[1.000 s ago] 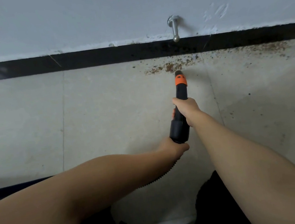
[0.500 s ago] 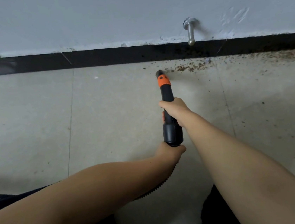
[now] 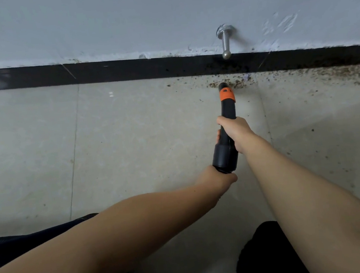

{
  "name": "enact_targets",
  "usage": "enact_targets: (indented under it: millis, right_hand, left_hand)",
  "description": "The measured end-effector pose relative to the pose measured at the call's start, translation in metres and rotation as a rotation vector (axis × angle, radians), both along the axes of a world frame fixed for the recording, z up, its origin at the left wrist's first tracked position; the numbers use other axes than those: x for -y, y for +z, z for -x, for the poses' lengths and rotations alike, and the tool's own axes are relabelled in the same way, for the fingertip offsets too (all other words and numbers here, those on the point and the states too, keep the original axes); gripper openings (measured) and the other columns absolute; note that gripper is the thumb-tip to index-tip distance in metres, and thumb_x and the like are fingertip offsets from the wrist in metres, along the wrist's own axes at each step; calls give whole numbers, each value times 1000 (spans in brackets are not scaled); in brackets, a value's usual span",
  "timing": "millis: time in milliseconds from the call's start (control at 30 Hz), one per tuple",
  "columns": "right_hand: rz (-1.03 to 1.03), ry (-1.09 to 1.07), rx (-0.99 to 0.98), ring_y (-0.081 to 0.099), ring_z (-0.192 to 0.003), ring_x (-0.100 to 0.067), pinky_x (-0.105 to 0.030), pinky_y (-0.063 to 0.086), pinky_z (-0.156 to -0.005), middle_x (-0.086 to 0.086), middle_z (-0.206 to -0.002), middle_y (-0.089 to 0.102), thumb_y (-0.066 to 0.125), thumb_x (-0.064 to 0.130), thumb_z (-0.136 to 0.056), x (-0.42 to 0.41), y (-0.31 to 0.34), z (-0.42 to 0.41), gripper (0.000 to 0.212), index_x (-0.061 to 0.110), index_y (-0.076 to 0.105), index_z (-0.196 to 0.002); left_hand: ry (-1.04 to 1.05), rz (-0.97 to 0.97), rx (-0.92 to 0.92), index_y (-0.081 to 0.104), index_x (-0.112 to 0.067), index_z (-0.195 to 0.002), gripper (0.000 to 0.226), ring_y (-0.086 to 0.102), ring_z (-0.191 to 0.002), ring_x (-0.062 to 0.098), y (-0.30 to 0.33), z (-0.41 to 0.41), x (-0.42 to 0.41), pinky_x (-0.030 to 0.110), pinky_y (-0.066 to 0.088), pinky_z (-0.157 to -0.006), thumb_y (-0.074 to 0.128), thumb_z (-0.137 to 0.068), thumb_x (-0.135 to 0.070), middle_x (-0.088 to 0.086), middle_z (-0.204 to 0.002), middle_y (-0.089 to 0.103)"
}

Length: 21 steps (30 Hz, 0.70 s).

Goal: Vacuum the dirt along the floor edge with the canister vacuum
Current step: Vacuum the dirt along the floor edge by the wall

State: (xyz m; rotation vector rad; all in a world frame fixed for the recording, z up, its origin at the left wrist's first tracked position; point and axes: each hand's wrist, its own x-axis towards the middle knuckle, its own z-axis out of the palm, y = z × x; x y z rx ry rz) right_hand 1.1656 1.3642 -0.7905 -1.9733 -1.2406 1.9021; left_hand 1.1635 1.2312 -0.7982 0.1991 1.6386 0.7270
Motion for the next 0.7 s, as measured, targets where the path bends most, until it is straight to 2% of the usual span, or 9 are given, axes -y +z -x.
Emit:
enact_targets:
  millis: [167, 400, 600, 700]
  right_hand:
    - [10, 20, -30, 49, -46, -21, -28, 48, -49, -8, -63, 51, 57, 8, -85, -7, 1, 14, 11, 8, 47, -89]
    - [17, 116, -65, 47, -41, -22, -26, 45, -46, -9, -59, 50, 56, 7, -83, 19, -4, 38, 11, 8, 46, -86]
    - [19, 74, -29, 49, -44, -21, -29, 47, -49, -8, -60, 51, 57, 8, -85, 9, 2, 16, 10, 8, 48, -89]
    - [13, 43, 15, 49, -45, -21, -30, 49, -53, -9, -61, 52, 57, 9, -85, 7, 6, -5, 10, 8, 48, -89]
  left_hand:
    - [48, -16, -10, 53, -11, -108, 30, 49, -63, 19, 2, 11, -6, 26, 43, -58, 64, -79, -11, 8, -81, 55]
    - [93, 14, -58, 52, -14, -97, 20, 47, -62, 20, -2, 23, 16, 26, 41, -57, 62, -79, -10, 8, -76, 52]
    - [48, 2, 0, 51, -9, -113, 34, 47, -60, 17, 5, 7, 6, 23, 42, -53, 62, -80, -9, 7, -81, 53]
    - [11, -8, 27, 50, -14, -106, 29, 48, -59, 16, 9, -8, 5, 23, 42, -54, 62, -80, -10, 5, -77, 53]
